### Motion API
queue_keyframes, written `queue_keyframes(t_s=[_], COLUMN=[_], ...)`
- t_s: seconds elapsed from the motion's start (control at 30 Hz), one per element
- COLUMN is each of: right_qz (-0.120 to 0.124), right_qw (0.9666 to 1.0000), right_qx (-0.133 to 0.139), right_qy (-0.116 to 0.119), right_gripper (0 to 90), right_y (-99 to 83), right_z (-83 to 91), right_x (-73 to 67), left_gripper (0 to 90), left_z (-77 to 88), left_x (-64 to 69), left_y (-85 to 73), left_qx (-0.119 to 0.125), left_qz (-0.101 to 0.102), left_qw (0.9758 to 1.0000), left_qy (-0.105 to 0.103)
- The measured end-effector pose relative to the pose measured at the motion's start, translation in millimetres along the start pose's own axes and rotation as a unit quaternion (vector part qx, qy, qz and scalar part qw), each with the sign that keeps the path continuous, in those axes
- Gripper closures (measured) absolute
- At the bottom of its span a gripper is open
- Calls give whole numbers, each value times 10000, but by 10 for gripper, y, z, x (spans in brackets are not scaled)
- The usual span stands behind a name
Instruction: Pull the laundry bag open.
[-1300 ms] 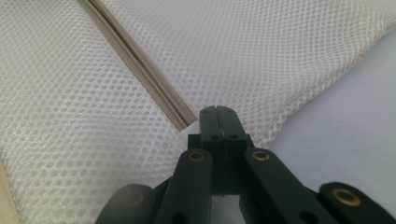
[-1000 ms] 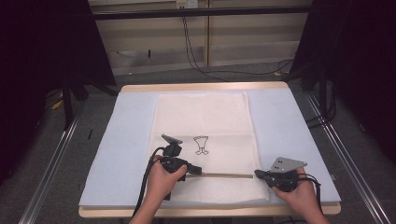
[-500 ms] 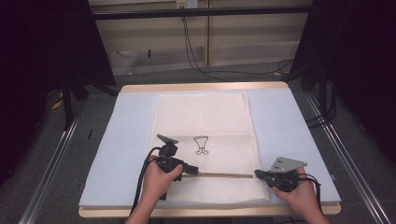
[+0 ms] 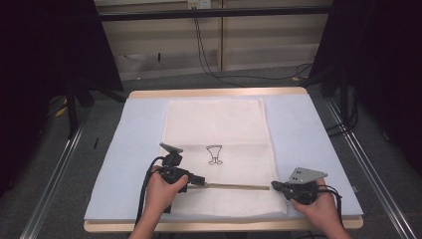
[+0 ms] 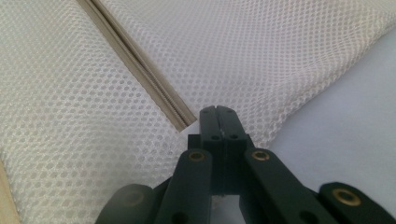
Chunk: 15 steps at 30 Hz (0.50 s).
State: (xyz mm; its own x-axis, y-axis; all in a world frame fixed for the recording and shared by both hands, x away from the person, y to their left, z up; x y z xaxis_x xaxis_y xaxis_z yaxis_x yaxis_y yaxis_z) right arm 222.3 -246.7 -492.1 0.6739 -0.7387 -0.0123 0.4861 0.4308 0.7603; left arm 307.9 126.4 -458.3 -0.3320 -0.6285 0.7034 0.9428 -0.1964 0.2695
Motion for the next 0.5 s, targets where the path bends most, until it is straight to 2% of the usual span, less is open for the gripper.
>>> queue_keyframes(t_s=[0.1, 0.13, 0.2, 0.3, 0.37, 0.4, 0.5], right_qz=[21, 23, 23, 28, 23, 27, 29], right_qw=[10000, 10000, 10000, 10000, 10000, 10000, 10000], right_qx=[-1, -2, -5, -2, -3, -3, -2], right_qy=[-21, -21, -23, -21, -20, -19, -19], right_gripper=[900, 900, 900, 900, 900, 900, 900], right_y=[1, 1, 1, 1, 1, 1, 1], right_z=[1, 1, 1, 1, 1, 1, 0], right_x=[0, 0, -2, 0, 0, -1, 0], left_gripper=[877, 876, 877, 877, 877, 877, 877], left_z=[5, 9, 19, 25, 27, 36, 56], left_x=[-4, 2, -11, -16, -30, -42, -50], left_y=[2, 0, -1, -10, -16, -16, -21], left_qx=[-7, -6, -18, -13, -20, -20, -41], left_qz=[-17, 38, -30, 27, -14, -24, 25], left_qw=[10000, 10000, 10000, 10000, 10000, 10000, 10000], left_qy=[27, -6, -38, -40, 33, 0, 34])
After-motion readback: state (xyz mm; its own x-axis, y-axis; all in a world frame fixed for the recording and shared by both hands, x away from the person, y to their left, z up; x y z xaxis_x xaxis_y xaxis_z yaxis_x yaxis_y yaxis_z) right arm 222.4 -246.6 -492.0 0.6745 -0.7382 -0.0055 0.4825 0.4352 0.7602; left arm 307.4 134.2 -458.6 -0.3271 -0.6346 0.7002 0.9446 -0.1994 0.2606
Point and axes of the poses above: each handheld gripper's, and its own axes: z roughly backward along the jaws, y roughly out of its top, x roughly to its right, the point moved 1 cm from there along -z, roughly forward along the jaws, and after that the axes turned 3 degrees about -z, right-handed, at the moved point
